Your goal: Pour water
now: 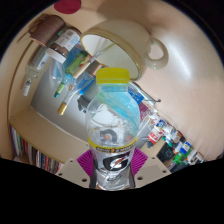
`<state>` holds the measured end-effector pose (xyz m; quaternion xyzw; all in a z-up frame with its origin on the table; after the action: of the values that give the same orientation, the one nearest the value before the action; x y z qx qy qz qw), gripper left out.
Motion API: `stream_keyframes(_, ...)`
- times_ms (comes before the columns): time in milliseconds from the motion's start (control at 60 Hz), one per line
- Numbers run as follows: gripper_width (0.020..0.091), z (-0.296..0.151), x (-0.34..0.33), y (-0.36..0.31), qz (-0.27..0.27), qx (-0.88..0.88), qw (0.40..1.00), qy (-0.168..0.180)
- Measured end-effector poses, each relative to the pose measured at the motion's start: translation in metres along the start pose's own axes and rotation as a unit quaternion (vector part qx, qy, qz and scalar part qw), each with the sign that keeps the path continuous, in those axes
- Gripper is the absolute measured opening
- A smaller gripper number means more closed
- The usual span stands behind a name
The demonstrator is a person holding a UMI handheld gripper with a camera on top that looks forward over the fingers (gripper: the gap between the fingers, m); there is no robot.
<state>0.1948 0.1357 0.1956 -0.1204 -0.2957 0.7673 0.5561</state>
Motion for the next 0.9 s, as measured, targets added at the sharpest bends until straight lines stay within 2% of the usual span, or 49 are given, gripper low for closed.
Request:
stream_keyframes(150, 0.0448, -0.010, -0.002, 0.001, 0.022, -0.015, 1.000, 0.000)
stream_keyframes(200, 0.0445, -0.001, -0.001, 0.004, 0.043, -0.055, 0.997, -0.019)
stream_keyframes(267, 0.0445, 0.025, 0.001, -0.002, 0.063, -0.160, 0.983, -0.065)
stream_keyframes(350, 0.0446, 0.065, -0.011, -0.033, 0.067, -0.326, 0.935, -0.125)
stream_keyframes(400, 0.0446, 0.089, -0.005, -0.067, 0.064, -0.436, 0.888, -0.135)
stream_keyframes(450, 0.0450, 0.096, -0.011, -0.115, 0.040, -0.549, 0.823, -0.140)
stream_keyframes(500, 0.0450, 0.109, -0.011, -0.162, 0.029, -0.656, 0.746, -0.110)
stream_keyframes(550, 0.0450, 0.099, -0.020, -0.216, 0.006, -0.742, 0.666, -0.075)
stream_keyframes(567, 0.0449, 0.105, -0.016, -0.224, 0.013, -0.764, 0.642, -0.054)
stream_keyframes(667, 0.0452, 0.062, -0.033, -0.291, 0.032, -0.870, 0.489, 0.045)
stream_keyframes(717, 0.0452, 0.022, -0.046, -0.309, 0.056, -0.902, 0.418, 0.094)
stream_keyframes(767, 0.0457, -0.031, -0.058, -0.307, 0.099, -0.915, 0.371, 0.128)
stream_keyframes(783, 0.0461, -0.062, -0.064, -0.308, 0.106, -0.918, 0.358, 0.133)
stream_keyframes(833, 0.0470, -0.110, -0.075, -0.281, 0.165, -0.913, 0.343, 0.146)
stream_keyframes(900, 0.0471, -0.174, -0.090, -0.249, 0.214, -0.904, 0.342, 0.142)
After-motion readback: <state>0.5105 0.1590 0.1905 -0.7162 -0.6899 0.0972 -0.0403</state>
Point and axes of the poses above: the point between the fingertips, and its own axes, seen from behind it with the camera up: y to the right, z down, x forward, the way the camera looks, the point moved 2 cm from there along -x, backward, against the way the camera looks, and after that the axes turned 4 degrees about -z, right-handed, at the moved point
